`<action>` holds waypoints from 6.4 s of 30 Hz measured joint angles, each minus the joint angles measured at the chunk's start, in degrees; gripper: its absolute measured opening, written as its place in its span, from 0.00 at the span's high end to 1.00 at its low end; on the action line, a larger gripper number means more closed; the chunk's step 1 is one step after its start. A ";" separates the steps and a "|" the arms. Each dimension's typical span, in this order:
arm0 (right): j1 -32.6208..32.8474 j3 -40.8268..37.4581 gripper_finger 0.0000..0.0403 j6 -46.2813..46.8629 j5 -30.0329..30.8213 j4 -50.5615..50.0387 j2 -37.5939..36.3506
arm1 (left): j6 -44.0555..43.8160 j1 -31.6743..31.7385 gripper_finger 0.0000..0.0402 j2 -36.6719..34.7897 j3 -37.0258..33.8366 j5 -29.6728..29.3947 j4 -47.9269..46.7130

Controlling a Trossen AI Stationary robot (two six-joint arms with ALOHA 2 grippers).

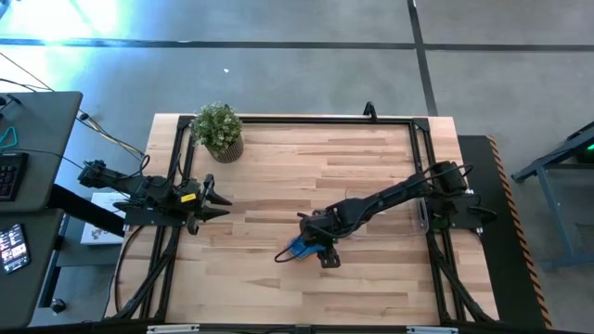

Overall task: Nest measuring cups in basket
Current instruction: Put the stacked measuring cups into the transparent bin

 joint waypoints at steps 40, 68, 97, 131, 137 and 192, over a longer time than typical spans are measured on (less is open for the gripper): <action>0.02 0.33 0.69 8.14 1.63 -0.57 2.67 | 0.00 0.00 0.70 -0.02 0.00 -0.02 0.01; 0.04 0.33 0.69 22.94 3.60 2.02 1.91 | 0.00 0.00 0.70 0.00 0.00 0.00 -0.01; 0.46 0.33 0.70 29.65 7.25 2.65 -0.09 | -0.02 0.02 0.70 0.00 0.00 0.00 -0.01; 6.74 0.33 0.71 65.99 22.91 9.25 1.20 | -0.01 0.01 0.70 0.00 0.00 0.00 0.03; 6.86 0.33 0.72 65.85 24.70 10.86 1.20 | 0.00 0.00 0.70 0.00 0.00 0.00 -0.01; 10.99 0.25 0.98 79.89 42.12 24.14 4.98 | -0.02 0.01 0.70 0.00 0.00 0.00 0.04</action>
